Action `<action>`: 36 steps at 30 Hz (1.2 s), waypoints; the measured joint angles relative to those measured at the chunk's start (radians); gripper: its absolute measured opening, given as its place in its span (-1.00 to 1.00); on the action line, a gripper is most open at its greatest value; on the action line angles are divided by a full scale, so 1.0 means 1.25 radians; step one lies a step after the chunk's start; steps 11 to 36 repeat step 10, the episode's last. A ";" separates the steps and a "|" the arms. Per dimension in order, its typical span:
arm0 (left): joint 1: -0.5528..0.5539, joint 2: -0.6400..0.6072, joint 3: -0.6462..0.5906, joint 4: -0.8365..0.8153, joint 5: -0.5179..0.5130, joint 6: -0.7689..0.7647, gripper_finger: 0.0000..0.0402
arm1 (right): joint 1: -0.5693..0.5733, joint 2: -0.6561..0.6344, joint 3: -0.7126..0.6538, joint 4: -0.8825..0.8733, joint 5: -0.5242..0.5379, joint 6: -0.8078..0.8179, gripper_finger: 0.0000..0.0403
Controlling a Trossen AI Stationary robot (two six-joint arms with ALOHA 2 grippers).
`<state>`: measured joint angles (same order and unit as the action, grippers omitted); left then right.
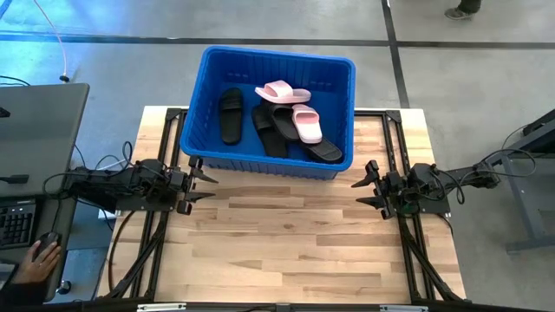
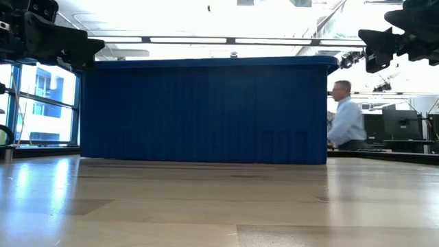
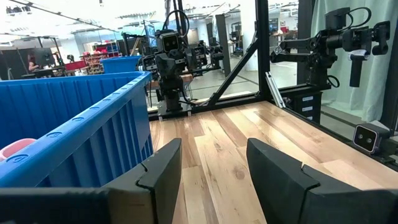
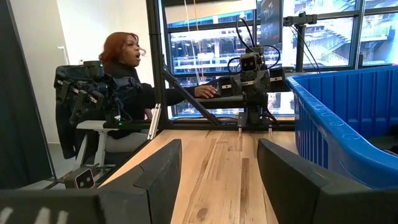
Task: Pick and place slides into bin
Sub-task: Return to Home Position
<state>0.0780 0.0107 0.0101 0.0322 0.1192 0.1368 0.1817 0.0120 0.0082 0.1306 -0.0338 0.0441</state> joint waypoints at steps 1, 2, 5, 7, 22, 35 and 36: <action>0.000 0.000 0.000 0.000 0.000 0.000 -0.14 | 0.000 0.000 0.000 0.000 0.000 0.000 0.00; 0.000 0.000 0.000 0.000 0.000 0.000 -0.14 | 0.000 0.000 0.000 0.000 0.000 0.000 -0.01; 0.000 0.000 0.000 0.000 0.000 0.000 -0.14 | 0.000 0.000 0.000 0.000 0.000 0.000 0.00; 0.000 0.000 0.000 0.000 0.000 0.000 -0.14 | 0.000 0.000 0.000 0.000 0.000 0.000 0.00; 0.000 0.000 0.000 0.000 0.000 0.000 -0.14 | 0.000 0.000 0.000 0.000 0.000 0.000 0.00; 0.000 0.000 0.000 0.000 0.000 0.000 -0.14 | 0.000 0.000 0.000 0.000 0.000 0.000 0.00; 0.000 0.000 0.000 0.000 0.000 0.000 -0.14 | 0.000 0.000 0.000 0.000 0.000 0.000 0.00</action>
